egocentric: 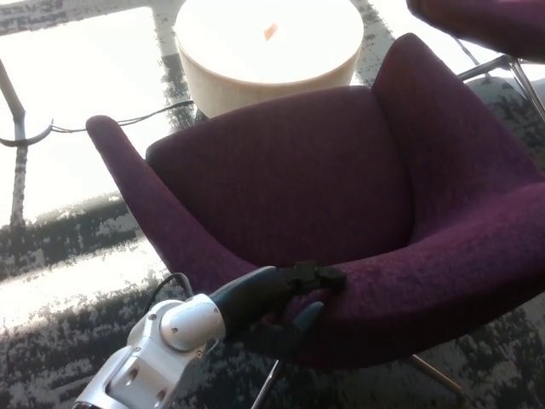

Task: The robot stands in front of a sofa and uses its left hand to push the left side of the sofa

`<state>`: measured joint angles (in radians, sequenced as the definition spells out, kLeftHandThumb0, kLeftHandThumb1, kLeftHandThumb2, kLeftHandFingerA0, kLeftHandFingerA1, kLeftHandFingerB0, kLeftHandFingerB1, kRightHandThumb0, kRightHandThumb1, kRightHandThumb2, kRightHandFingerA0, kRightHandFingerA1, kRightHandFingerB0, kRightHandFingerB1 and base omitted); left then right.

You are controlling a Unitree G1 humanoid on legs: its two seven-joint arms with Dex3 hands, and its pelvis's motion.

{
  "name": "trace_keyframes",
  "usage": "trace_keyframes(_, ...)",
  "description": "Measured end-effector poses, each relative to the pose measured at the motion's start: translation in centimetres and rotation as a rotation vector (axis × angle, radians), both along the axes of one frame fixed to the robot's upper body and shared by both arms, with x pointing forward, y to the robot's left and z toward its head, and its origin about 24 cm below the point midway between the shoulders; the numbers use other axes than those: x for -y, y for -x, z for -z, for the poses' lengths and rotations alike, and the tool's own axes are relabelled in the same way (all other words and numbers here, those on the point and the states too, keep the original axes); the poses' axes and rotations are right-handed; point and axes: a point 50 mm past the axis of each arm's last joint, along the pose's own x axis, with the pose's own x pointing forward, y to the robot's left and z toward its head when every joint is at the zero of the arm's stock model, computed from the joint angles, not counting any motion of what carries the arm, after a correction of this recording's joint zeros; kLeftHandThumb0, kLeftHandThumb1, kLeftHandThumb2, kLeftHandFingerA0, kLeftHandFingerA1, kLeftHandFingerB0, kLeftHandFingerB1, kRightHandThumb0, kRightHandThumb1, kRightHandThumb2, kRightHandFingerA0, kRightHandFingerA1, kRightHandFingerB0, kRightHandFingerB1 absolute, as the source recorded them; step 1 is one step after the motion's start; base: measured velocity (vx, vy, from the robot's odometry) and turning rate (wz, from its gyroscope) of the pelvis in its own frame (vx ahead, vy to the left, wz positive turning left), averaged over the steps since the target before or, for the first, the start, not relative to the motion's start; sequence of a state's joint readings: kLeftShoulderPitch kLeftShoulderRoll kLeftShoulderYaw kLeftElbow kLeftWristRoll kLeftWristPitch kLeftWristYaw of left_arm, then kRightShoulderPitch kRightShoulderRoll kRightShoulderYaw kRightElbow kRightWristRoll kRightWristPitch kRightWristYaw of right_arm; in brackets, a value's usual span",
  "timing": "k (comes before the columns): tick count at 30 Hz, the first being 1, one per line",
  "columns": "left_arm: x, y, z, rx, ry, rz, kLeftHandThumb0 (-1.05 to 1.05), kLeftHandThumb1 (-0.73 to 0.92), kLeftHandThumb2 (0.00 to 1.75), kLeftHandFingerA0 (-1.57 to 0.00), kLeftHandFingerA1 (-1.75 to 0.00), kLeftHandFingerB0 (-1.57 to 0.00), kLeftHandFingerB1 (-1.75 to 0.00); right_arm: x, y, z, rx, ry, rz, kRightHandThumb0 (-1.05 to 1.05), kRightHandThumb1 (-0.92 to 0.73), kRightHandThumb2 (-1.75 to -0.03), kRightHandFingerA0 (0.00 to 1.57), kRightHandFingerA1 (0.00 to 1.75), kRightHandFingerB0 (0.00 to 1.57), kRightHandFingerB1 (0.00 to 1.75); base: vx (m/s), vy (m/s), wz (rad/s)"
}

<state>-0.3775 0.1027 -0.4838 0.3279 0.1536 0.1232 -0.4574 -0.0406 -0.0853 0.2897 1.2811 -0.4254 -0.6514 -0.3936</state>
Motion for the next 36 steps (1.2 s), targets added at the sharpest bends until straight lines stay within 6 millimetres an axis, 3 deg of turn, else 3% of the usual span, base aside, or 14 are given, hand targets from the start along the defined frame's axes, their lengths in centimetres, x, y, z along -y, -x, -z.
trace_keyframes(9, 2.7, 0.6, 0.1, 0.028, -0.029, 0.066, -0.91, 0.85, 1.20, -0.05, -0.24, -0.13, -0.28, -0.2, -0.1, -0.1, 0.013, 0.008, -0.014, -0.60, -0.87, -0.66, 0.55, 0.47, 0.51, 0.41, 0.00, 0.000, 0.00)
trace_keyframes(10, 2.9, 0.7, 0.1, 0.030, -0.029, 0.069, -0.82, 0.80, 1.18, -0.03, -0.36, -0.08, -0.42, -0.2, -0.1, -0.1, 0.015, 0.009, -0.015, -0.58, -0.86, -0.66, 0.55, 0.48, 0.51, 0.41, 0.00, 0.000, 0.00)
trace_keyframes(13, 3.5, 0.9, 0.2, 0.040, -0.031, 0.087, -0.82, 0.80, 1.18, -0.03, -0.36, -0.08, -0.42, -0.2, -0.1, -0.1, 0.021, 0.012, -0.015, -0.58, -0.86, -0.66, 0.55, 0.48, 0.51, 0.41, 0.00, 0.000, 0.00)
trace_keyframes(14, 3.6, 0.9, 0.2, 0.043, -0.031, 0.090, -0.93, 0.86, 1.22, 0.00, -0.21, -0.18, -0.29, -0.2, -0.2, -0.1, 0.022, 0.012, -0.015, -0.57, -0.86, -0.66, 0.53, 0.47, 0.50, 0.41, 0.00, 0.000, 0.00)
trace_keyframes(15, 3.7, 0.9, 0.2, 0.045, -0.031, 0.094, -0.90, 0.83, 1.20, -0.07, -0.26, -0.11, -0.33, -0.2, -0.2, -0.1, 0.024, 0.012, -0.015, -0.55, -0.86, -0.66, 0.53, 0.47, 0.49, 0.41, 0.00, 0.000, 0.00)
trace_keyframes(22, 4.2, 0.9, 0.2, 0.055, -0.036, 0.112, -0.79, 0.77, 1.17, 0.00, -0.27, -0.09, -0.27, -0.3, -0.2, -0.1, 0.029, 0.018, -0.020, -0.57, -0.87, -0.66, 0.55, 0.47, 0.51, 0.41, 0.00, 0.000, 0.00)
trace_keyframes(23, 4.3, 0.9, 0.2, 0.057, -0.040, 0.114, -0.90, 0.85, 1.21, 0.00, -0.20, -0.20, -0.25, -0.3, -0.2, -0.1, 0.030, 0.020, -0.021, -0.51, -0.69, -1.09, 0.53, 0.64, 0.39, 0.55, 0.00, 0.000, 0.00)
trace_keyframes(24, 4.3, 0.9, 0.2, 0.058, -0.042, 0.116, -0.90, 0.85, 1.20, -0.06, -0.20, -0.10, -0.23, -0.3, -0.2, -0.2, 0.031, 0.021, -0.022, -0.58, -0.85, -0.65, 0.56, 0.50, 0.53, 0.43, 0.00, 0.000, 0.00)
trace_keyframes(33, 4.6, 1.2, 0.1, 0.074, -0.059, 0.119, -0.87, 0.81, 1.20, 0.00, -0.21, -0.18, -0.23, -0.2, -0.1, -0.2, 0.036, 0.014, -0.010, -0.56, -0.81, -0.65, 0.55, 0.44, 0.53, 0.42, 0.00, 0.000, 0.00)
trace_keyframes(34, 4.6, 1.2, 0.1, 0.074, -0.061, 0.118, -0.83, 0.77, 1.17, -0.01, -0.25, -0.05, -0.22, -0.2, -0.2, -0.2, 0.037, 0.012, -0.007, -0.58, -0.83, -0.65, 0.53, 0.43, 0.52, 0.41, 0.00, 0.000, 0.00)
trace_keyframes(35, 4.6, 1.2, 0.1, 0.074, -0.062, 0.117, -0.83, 0.77, 1.17, -0.01, -0.25, -0.05, -0.22, -0.2, -0.2, -0.2, 0.037, 0.012, -0.007, -0.58, -0.83, -0.65, 0.53, 0.43, 0.52, 0.41, 0.00, 0.000, 0.00)
trace_keyframes(36, 4.6, 1.1, 0.0, 0.073, -0.066, 0.114, -0.90, 0.92, 0.80, 0.00, -0.23, -0.05, -0.24, -0.2, -0.4, -0.3, 0.038, 0.008, -0.005, -0.58, -0.82, -0.65, 0.55, 0.45, 0.52, 0.41, 0.00, 0.000, 0.00)
